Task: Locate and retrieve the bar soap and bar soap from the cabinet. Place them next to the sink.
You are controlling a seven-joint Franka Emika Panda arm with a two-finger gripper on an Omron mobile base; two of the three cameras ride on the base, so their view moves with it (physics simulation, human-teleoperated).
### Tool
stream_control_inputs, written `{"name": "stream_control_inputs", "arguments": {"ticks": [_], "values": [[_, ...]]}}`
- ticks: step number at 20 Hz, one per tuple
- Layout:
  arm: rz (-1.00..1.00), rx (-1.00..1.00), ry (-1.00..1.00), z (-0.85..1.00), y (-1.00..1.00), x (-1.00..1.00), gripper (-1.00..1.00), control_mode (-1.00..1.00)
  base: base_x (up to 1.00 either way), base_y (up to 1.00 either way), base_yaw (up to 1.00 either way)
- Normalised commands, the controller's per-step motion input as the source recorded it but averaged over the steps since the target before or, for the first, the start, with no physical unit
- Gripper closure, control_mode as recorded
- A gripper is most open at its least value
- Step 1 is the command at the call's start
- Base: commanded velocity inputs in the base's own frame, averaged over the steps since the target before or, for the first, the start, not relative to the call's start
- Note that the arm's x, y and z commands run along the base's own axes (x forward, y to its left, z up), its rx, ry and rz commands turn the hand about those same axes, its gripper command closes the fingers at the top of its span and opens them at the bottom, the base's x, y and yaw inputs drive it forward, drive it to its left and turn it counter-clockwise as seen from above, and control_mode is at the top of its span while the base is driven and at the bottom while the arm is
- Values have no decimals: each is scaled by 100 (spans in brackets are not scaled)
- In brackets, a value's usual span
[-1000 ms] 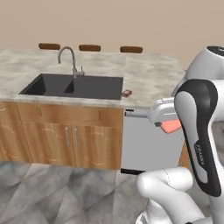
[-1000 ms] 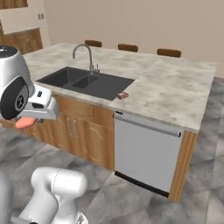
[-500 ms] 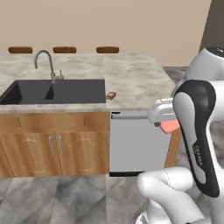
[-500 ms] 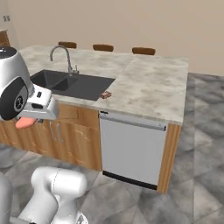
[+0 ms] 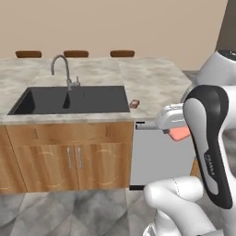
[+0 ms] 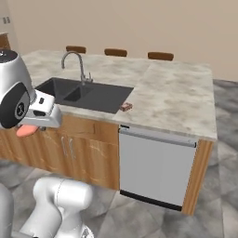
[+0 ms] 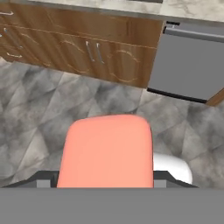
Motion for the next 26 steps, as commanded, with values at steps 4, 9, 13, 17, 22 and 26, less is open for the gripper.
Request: {"name": "stream_control_inputs", "arguments": {"ticks": [4, 9, 13, 17, 22, 26], "values": [[0, 0, 0, 0, 0, 0, 100, 100, 67, 20, -7], [0, 0, 0, 0, 0, 0, 100, 100, 78, -13, 5], [0, 0, 0, 0, 0, 0, 100, 100, 85, 1, 3], [0, 0, 0, 0, 0, 0, 100, 100, 64, 9, 0], [0, 0, 0, 0, 0, 0, 100, 100, 46, 12, 0], [0, 0, 0, 0, 0, 0, 100, 100, 59, 10, 0]]}}
